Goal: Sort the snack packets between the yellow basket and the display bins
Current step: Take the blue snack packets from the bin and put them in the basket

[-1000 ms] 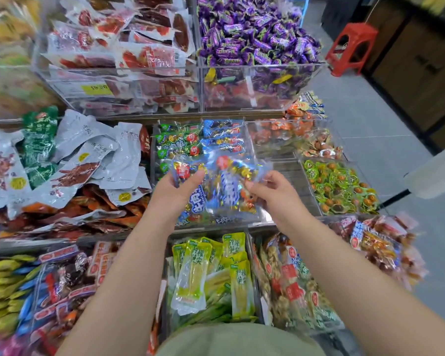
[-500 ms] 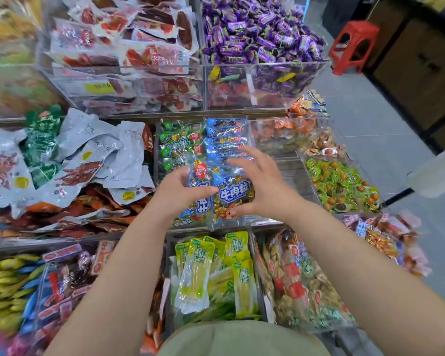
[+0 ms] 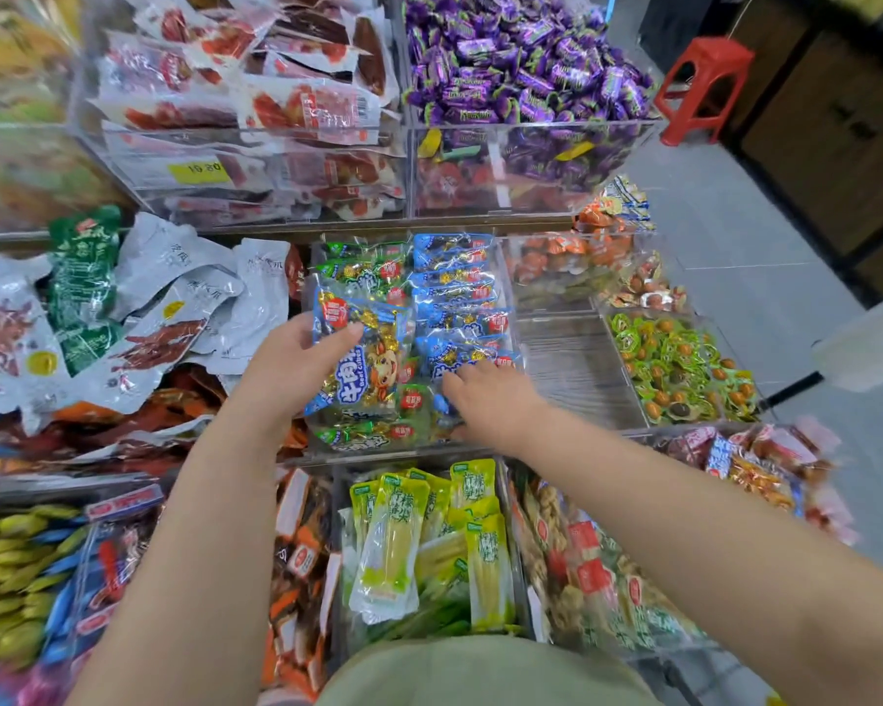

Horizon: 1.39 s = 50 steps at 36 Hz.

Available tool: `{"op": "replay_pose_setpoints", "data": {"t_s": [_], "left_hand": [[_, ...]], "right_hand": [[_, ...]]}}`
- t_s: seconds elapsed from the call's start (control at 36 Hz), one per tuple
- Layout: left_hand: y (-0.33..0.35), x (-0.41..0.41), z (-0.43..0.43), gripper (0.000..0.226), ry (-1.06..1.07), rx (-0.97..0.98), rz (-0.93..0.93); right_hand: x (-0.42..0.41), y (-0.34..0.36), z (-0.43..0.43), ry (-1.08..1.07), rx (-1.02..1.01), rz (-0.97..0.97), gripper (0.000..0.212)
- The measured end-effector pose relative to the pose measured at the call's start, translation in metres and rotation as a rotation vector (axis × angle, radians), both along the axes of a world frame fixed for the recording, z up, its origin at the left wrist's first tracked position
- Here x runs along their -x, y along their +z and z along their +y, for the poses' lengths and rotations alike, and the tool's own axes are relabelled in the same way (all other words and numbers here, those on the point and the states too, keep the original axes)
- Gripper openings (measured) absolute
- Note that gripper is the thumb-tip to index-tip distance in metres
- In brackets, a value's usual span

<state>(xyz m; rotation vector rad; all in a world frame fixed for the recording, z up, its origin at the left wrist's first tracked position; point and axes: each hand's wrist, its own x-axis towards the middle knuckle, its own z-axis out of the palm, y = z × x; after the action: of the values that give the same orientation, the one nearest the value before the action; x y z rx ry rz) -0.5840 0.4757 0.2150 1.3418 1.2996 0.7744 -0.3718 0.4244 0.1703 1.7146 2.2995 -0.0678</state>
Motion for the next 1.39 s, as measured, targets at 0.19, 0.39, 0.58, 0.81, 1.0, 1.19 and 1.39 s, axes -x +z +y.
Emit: {"op": "replay_pose_setpoints", "data": {"t_s": [0.19,0.39,0.58,0.81,1.0,1.19,1.39], "left_hand": [[0.002,0.006,-0.001,0.04,-0.125,0.095,-0.01],[0.009,0.003,0.0,0.04,-0.018,0.009,-0.042],[0.009,0.0,0.004,0.023,0.046,-0.044,-0.048],[0.017,-0.022,0.008,0.025,-0.114,-0.129,0.034],[0.035,-0.043,0.021,0.028,-0.083,-0.322,0.178],[0.053,-0.066,0.037,0.033,-0.308,-0.335,0.373],[0.052,-0.102,0.051,0.071,-0.384,-0.26,0.294]], "right_hand": [[-0.016,0.011,0.015,0.014,0.135,0.09,0.056],[-0.018,0.011,0.007,0.099,-0.103,0.078,0.079],[-0.025,0.001,-0.002,-0.059,-0.122,0.11,0.113],[-0.026,-0.004,0.011,0.037,-0.171,0.192,0.068],[-0.036,0.02,0.019,-0.158,-0.07,0.43,0.075],[-0.06,0.071,0.02,-0.316,-0.288,0.955,0.093],[-0.078,0.068,0.037,-0.363,-0.281,1.098,0.051]]}}
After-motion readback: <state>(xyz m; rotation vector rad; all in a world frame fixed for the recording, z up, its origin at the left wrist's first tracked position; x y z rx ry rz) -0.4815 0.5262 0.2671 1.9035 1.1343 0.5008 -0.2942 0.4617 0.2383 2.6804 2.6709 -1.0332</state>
